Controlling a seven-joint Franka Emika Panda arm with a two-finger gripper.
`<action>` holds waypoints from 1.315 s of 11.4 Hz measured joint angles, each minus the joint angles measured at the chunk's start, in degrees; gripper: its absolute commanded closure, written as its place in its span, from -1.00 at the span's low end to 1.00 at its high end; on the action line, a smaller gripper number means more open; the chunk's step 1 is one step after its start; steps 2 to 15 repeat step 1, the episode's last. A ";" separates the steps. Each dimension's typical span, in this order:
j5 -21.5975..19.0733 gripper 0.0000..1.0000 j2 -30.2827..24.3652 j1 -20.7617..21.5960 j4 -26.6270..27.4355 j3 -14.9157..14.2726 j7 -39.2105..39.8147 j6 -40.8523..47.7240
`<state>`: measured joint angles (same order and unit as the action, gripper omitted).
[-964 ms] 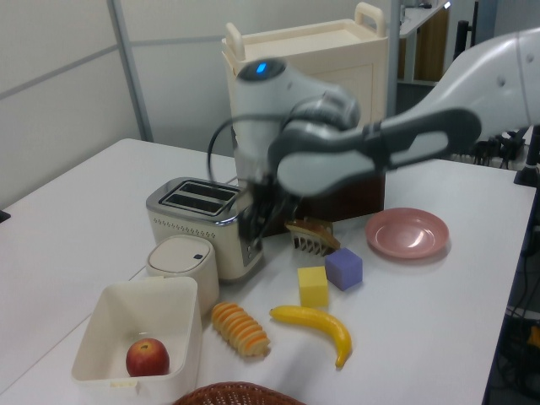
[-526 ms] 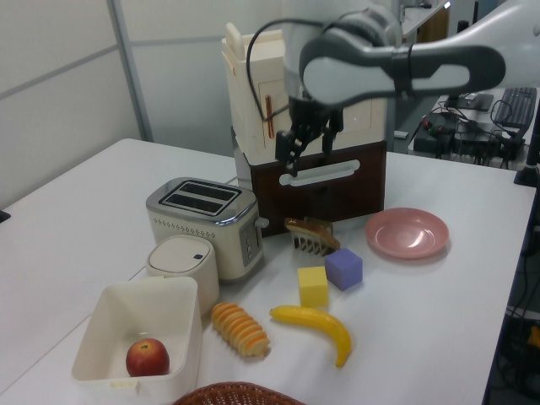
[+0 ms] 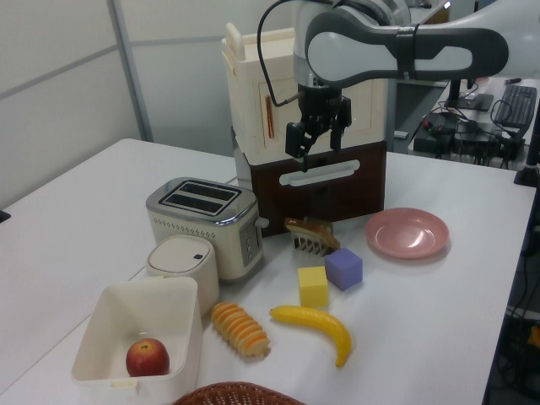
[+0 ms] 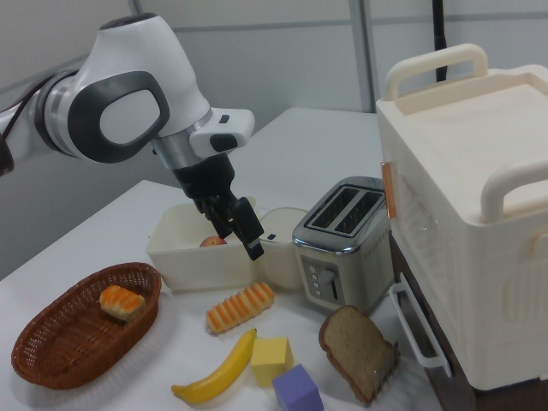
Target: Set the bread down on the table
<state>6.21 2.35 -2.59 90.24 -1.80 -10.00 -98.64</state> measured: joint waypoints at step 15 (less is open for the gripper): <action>-0.14 -1.00 0.13 0.43 0.01 0.02 0.87 0.32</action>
